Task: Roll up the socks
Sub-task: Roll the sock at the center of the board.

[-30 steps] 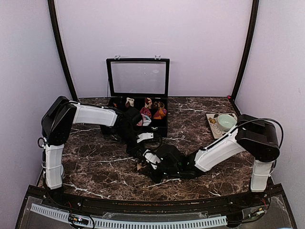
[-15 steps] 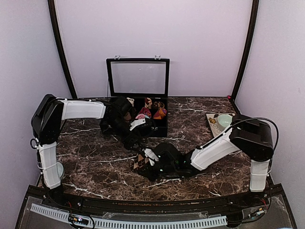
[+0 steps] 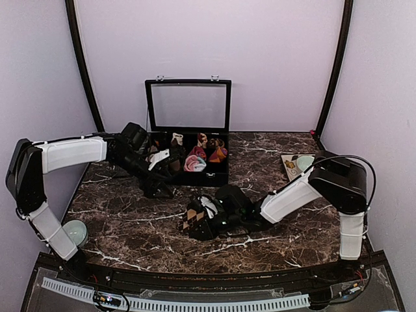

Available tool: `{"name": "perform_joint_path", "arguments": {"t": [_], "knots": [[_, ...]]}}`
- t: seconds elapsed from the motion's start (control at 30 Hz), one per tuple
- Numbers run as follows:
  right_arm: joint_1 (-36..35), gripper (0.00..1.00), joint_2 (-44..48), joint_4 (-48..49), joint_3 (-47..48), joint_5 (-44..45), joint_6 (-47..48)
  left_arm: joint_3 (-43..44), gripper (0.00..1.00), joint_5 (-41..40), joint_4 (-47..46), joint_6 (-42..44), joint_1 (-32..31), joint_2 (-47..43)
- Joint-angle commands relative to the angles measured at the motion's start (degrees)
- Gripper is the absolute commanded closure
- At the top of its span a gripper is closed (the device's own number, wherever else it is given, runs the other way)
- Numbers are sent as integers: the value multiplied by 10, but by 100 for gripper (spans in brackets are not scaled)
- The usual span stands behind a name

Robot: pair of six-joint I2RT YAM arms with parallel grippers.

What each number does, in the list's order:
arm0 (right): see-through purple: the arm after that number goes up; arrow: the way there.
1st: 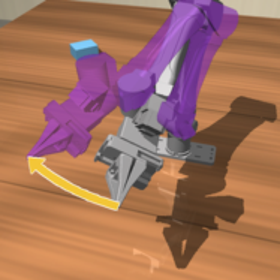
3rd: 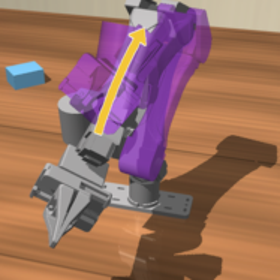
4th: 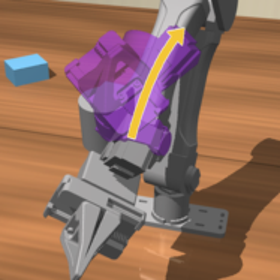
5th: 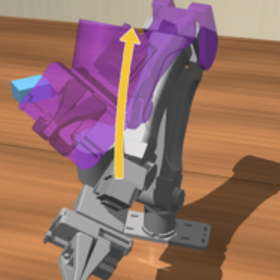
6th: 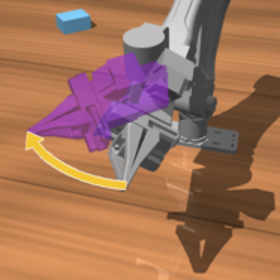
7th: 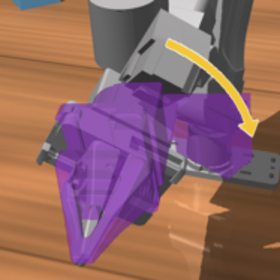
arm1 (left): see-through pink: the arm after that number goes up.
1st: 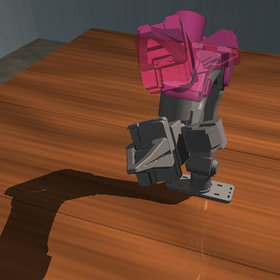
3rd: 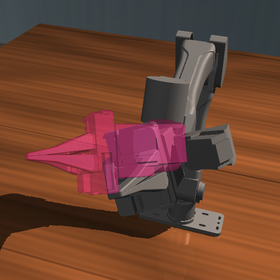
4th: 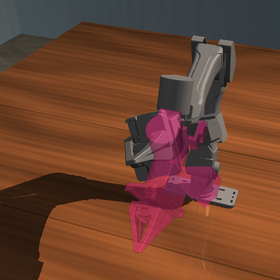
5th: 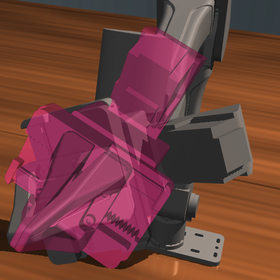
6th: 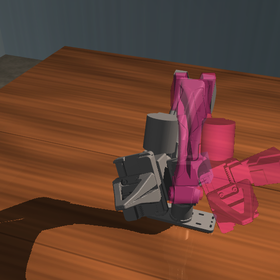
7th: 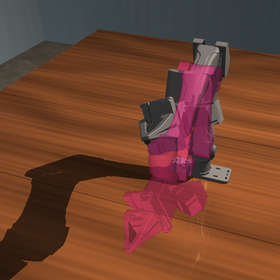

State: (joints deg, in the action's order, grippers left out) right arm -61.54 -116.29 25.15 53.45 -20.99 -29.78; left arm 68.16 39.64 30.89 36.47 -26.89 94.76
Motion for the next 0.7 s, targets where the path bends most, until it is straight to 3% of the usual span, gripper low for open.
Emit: {"name": "perform_joint_path", "arguments": {"t": [0.0, 0.17, 0.53, 0.67], "knots": [[19, 100, -85, -241, -46, -9, -23, -33, 1, 39, 64, 60, -25, -30], [32, 100, -92, -242, -36, -33, -34, -82, 1, -9, 58, 102, -104, -19], [39, 100, -95, -236, -24, -49, -54, -84, 1, -55, 2, 101, -134, 37], [39, 100, -100, -220, -26, -59, -64, -99, 6, -68, -25, 109, -139, 49]]}}
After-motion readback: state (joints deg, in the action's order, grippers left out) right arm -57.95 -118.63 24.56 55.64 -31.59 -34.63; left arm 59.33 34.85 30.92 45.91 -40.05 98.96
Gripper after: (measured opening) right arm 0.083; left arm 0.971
